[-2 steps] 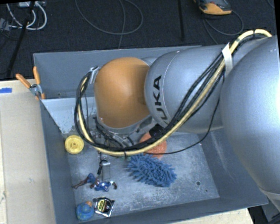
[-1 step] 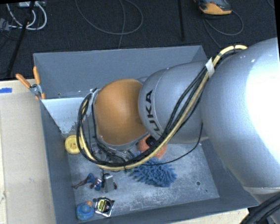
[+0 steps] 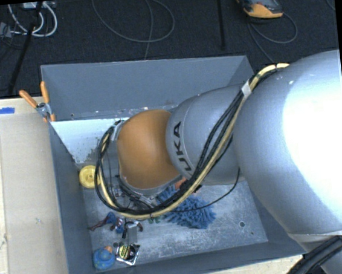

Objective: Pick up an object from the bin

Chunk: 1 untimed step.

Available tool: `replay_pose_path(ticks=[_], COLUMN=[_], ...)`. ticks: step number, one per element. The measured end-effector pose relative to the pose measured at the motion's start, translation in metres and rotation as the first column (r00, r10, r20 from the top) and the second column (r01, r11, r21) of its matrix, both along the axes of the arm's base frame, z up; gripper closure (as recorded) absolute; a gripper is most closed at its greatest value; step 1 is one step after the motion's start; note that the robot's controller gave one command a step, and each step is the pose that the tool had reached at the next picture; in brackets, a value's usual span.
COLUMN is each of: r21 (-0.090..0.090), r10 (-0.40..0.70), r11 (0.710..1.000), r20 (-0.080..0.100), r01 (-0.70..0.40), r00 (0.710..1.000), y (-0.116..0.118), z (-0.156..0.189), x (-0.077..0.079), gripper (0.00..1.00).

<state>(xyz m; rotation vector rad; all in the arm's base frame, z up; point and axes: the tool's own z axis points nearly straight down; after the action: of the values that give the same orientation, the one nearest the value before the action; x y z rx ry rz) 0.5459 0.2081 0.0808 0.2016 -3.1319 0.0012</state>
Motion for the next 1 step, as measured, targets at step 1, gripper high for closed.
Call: replay_pose_path(ticks=[1], r21=[0.002], r10=[0.121], r11=[0.993], r20=[0.001], r01=[-0.121], r00=[0.993], y=[-0.0029], z=[-0.0089], x=[-0.0096], gripper=[1.00])
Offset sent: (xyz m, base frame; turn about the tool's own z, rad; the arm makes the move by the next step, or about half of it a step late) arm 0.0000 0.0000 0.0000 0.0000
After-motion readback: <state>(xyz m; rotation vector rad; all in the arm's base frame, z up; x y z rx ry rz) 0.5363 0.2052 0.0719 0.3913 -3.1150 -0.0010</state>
